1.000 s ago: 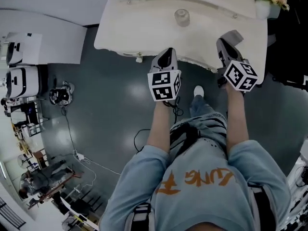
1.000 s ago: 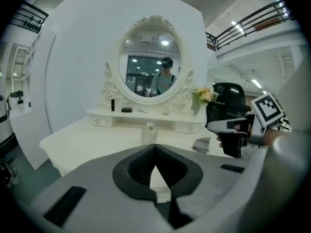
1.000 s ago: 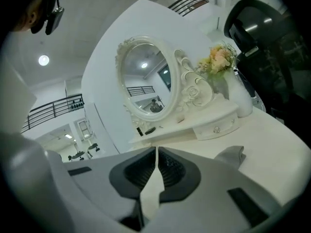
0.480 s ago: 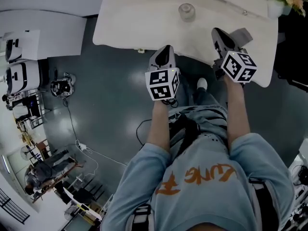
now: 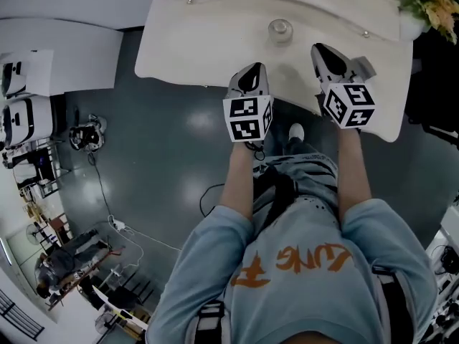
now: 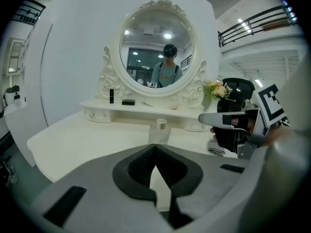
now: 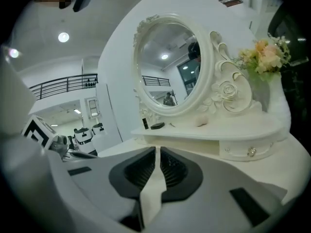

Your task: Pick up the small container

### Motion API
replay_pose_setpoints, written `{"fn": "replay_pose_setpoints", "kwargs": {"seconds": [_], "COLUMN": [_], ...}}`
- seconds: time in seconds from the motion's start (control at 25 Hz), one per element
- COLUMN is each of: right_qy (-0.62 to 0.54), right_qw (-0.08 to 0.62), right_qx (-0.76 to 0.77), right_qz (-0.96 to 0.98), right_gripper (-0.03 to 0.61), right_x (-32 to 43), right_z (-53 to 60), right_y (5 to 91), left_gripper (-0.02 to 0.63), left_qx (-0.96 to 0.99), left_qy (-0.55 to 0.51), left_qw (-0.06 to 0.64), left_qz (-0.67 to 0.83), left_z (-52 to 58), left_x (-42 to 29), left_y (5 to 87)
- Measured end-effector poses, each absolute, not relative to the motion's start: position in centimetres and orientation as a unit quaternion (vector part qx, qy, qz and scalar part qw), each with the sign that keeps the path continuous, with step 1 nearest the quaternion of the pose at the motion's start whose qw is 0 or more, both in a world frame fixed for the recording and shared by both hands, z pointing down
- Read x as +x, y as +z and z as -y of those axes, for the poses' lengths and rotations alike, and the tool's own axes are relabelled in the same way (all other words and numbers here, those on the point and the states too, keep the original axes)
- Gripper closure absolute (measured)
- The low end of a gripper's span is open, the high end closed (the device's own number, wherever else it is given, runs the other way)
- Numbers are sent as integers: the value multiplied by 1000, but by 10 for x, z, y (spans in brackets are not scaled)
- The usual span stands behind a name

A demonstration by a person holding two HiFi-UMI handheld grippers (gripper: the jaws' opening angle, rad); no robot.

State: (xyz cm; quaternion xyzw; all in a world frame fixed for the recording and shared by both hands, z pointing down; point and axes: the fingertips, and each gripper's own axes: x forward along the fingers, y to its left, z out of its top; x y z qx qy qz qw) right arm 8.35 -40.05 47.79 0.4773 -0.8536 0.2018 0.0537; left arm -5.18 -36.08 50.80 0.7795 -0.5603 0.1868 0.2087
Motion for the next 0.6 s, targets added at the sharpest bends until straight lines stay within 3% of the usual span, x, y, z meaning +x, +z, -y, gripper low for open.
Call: {"fn": "replay_pose_setpoints", "kwargs": {"seconds": [0.32,0.48,0.6], "right_qy": [174,183,180], "right_qw": [101,122,141], "right_qx": [448,425,414], "right_qz": [871,878,881], "right_gripper": [533,410,355], "right_x": [57,47,36], "right_z": [405,415,421], "right_y": [501,519,530], "left_gripper": [592,592,592], "left_qx": [767,766,763], "left_qy": [204,211,215], "left_qw": [237,244,249], "left_qz": [560,556,557], "left_z": [366,372,376], "left_x": [-67,-67,-74], "left_y": [533,545,551]}}
